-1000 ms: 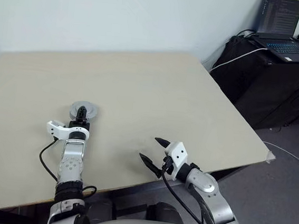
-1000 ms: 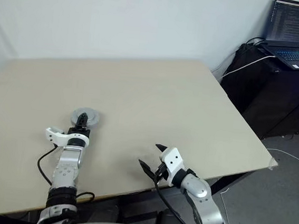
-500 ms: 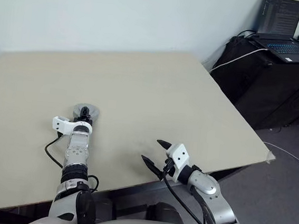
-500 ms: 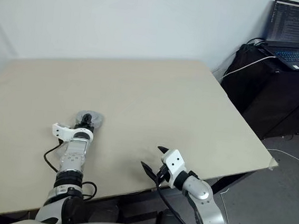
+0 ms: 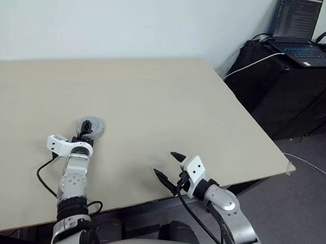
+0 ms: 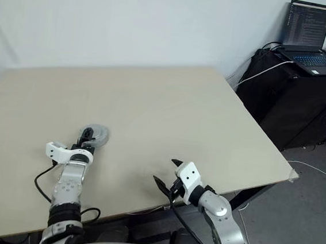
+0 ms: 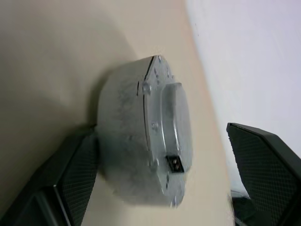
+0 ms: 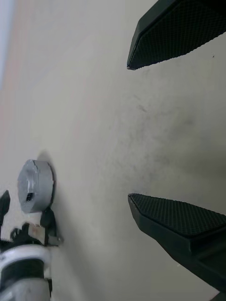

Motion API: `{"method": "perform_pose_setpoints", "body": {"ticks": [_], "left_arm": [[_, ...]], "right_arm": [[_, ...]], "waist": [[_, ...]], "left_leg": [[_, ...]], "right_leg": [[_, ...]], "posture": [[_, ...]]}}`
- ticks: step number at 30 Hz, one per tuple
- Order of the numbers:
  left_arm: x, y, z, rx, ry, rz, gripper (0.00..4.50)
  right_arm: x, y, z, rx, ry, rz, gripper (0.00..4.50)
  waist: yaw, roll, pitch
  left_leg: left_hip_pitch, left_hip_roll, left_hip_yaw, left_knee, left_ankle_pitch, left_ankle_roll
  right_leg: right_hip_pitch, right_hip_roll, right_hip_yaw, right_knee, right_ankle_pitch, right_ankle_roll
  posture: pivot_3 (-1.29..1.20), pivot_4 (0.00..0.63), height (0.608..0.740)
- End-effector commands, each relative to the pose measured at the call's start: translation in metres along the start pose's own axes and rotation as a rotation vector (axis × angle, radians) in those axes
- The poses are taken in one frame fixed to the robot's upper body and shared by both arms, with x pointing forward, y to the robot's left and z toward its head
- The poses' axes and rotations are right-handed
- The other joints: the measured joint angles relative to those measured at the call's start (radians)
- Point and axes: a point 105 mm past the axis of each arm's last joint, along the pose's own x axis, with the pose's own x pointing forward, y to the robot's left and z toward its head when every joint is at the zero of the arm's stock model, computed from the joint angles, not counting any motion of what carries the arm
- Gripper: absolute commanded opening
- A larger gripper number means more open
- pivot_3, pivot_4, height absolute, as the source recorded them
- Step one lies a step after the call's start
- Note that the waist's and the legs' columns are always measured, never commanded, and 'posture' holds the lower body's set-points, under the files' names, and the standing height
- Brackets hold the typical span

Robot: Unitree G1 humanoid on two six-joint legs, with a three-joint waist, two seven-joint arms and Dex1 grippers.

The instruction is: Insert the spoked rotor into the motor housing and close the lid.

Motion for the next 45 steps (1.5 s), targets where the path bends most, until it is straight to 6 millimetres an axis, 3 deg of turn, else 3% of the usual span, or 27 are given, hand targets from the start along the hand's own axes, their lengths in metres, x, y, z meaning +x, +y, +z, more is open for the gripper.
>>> {"method": "perform_pose_setpoints", "body": {"ticks": [1, 5, 9, 11, 16, 19, 29, 39, 45], "left_arm": [[-0.019, 0.012, -0.005, 0.044, 0.052, 0.039, 4.45], [-0.045, 0.016, -0.015, 0.168, 0.16, -0.004, 4.45], [-0.07, 0.012, -0.024, 0.44, 0.248, -0.135, 4.45], [-0.083, 0.006, -0.024, 0.653, 0.231, -0.244, 4.45], [-0.104, -0.003, -0.03, 0.913, 0.158, -0.379, 4.45], [-0.112, -0.013, -0.037, 1.057, 0.055, -0.439, 4.45], [-0.122, -0.028, -0.045, 1.241, -0.143, -0.472, 4.45], [-0.121, -0.029, -0.048, 1.255, -0.166, -0.473, 4.45], [-0.118, -0.027, -0.053, 1.257, -0.149, -0.48, 4.45]], "right_arm": [[0.002, -0.002, 0.009, -0.014, -0.03, 0.001, 4.5], [0.003, -0.002, 0.008, 0.006, -0.029, 0.001, 4.5], [0.003, -0.004, 0.01, 0.06, -0.048, -0.03, 4.5], [0.001, -0.01, 0.012, 0.082, -0.07, -0.088, 4.5], [-0.009, -0.025, 0.011, 0.072, -0.098, -0.246, 4.5], [-0.025, -0.038, 0.007, 0.055, -0.116, -0.389, 4.5], [-0.056, -0.043, 0.002, -0.061, -0.131, -0.588, 4.5], [-0.058, -0.041, -0.007, -0.052, -0.092, -0.597, 4.5], [-0.058, -0.038, -0.001, -0.031, -0.113, -0.616, 4.5]], "waist": [[0.0, 0.002, -0.001], [0.001, 0.005, -0.002], [0.006, 0.008, -0.002], [0.007, 0.011, -0.001], [0.019, 0.013, 0.0], [0.023, 0.015, 0.0], [0.021, 0.017, -0.001], [0.021, 0.017, -0.001], [0.021, 0.018, -0.002]], "left_leg": [[0.0, 0.002, 0.0, 0.0, 0.0, 0.0], [0.004, 0.005, 0.001, 0.0, -0.003, -0.005], [0.011, 0.005, 0.002, -0.002, -0.004, -0.005], [0.011, 0.006, 0.003, -0.002, -0.005, -0.005], [0.009, 0.006, 0.005, -0.006, -0.005, -0.005], [0.008, 0.006, 0.006, -0.009, -0.005, -0.005], [0.0, 0.006, 0.008, -0.009, -0.005, -0.005], [0.0, 0.006, 0.008, -0.009, -0.005, -0.005], [0.0, 0.006, 0.007, -0.009, -0.005, -0.005]], "right_leg": [[0.0, 0.0, 0.0, 0.0, 0.0, 0.0], [0.0, 0.0, 0.001, 0.0, 0.0, 0.0], [0.003, -0.002, 0.001, 0.0, -0.001, -0.001], [0.002, -0.002, 0.001, 0.0, -0.001, -0.001], [-0.002, -0.005, 0.002, -0.001, -0.001, -0.001], [-0.005, -0.009, 0.002, -0.001, -0.002, -0.002], [-0.015, -0.003, 0.003, -0.001, -0.003, -0.003], [-0.014, -0.004, 0.003, -0.001, -0.003, -0.003], [-0.014, -0.004, 0.002, -0.001, -0.003, -0.003]], "posture": [[0.0, 0.0, 0.74], [0.0, 0.0, 0.74], [0.0, 0.0, 0.74], [0.0, 0.0, 0.74], [0.0, 0.0, 0.74], [0.0, 0.0, 0.74], [0.0, 0.0, 0.74], [0.0, 0.0, 0.74], [0.0, 0.0, 0.74]]}}
